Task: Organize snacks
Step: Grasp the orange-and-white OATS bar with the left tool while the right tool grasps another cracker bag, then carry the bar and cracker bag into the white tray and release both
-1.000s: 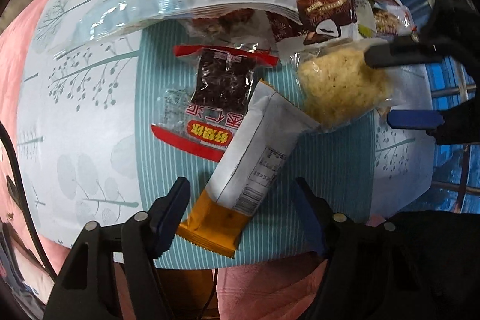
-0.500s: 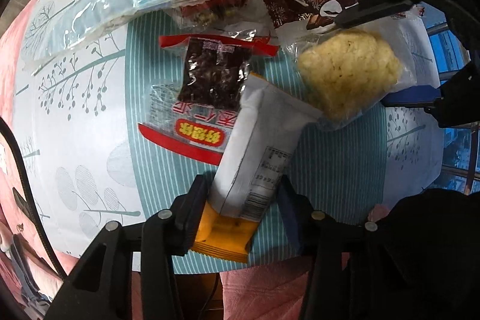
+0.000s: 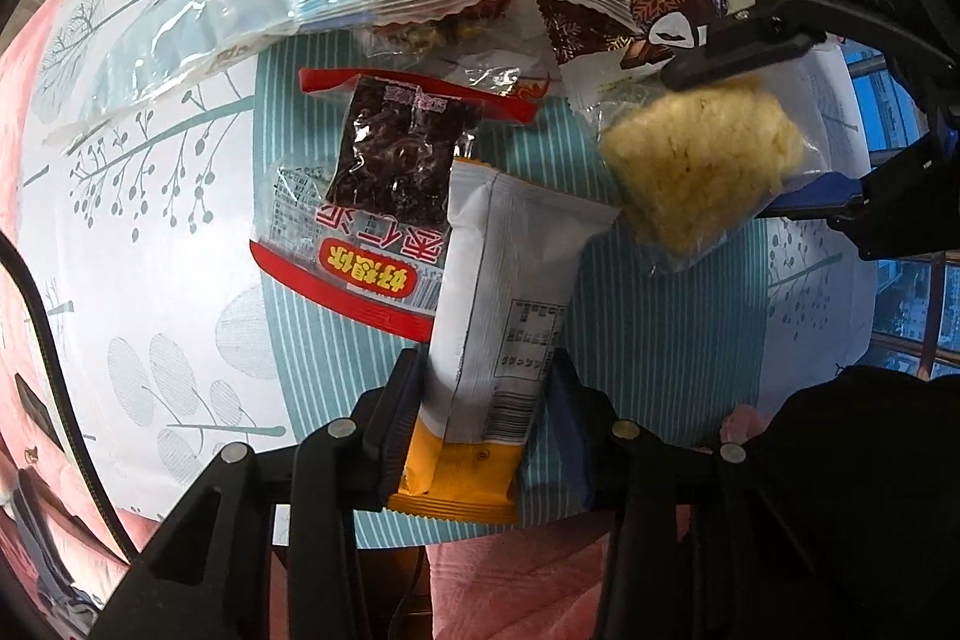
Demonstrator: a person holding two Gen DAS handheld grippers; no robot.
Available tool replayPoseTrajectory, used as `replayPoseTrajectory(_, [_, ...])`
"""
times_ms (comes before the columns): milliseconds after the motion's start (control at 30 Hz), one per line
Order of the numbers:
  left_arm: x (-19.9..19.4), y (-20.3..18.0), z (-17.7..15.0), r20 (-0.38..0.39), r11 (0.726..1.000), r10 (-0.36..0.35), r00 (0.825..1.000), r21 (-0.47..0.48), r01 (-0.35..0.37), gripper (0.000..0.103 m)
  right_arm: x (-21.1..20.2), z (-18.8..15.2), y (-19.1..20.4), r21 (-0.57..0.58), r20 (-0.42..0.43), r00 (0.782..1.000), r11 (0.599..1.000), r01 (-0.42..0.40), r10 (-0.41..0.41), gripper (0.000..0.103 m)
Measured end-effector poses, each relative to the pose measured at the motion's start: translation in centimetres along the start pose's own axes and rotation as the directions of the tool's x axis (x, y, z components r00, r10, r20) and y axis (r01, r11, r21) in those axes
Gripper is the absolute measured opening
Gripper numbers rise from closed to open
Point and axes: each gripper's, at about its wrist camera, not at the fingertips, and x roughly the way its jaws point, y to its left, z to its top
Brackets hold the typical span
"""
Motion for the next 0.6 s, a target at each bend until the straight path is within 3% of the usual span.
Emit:
replayPoseTrajectory(400, [-0.5,0.8,-0.7,0.01,0.998,0.041,0.999,-0.039,-0.041,0.035,-0.5,-1.5,-0.7,-0.028,-0.011,1.0,1.0,0.007,-0.008,0.059])
replayPoseTrajectory(600, [-1.9,0.9,-1.5,0.055,0.996,0.062,0.997,-0.065,-0.059,0.035,-1.4,-2.1,-0.6,-0.082,-0.001,1.0,0.996,-0.018,0.018,0.059])
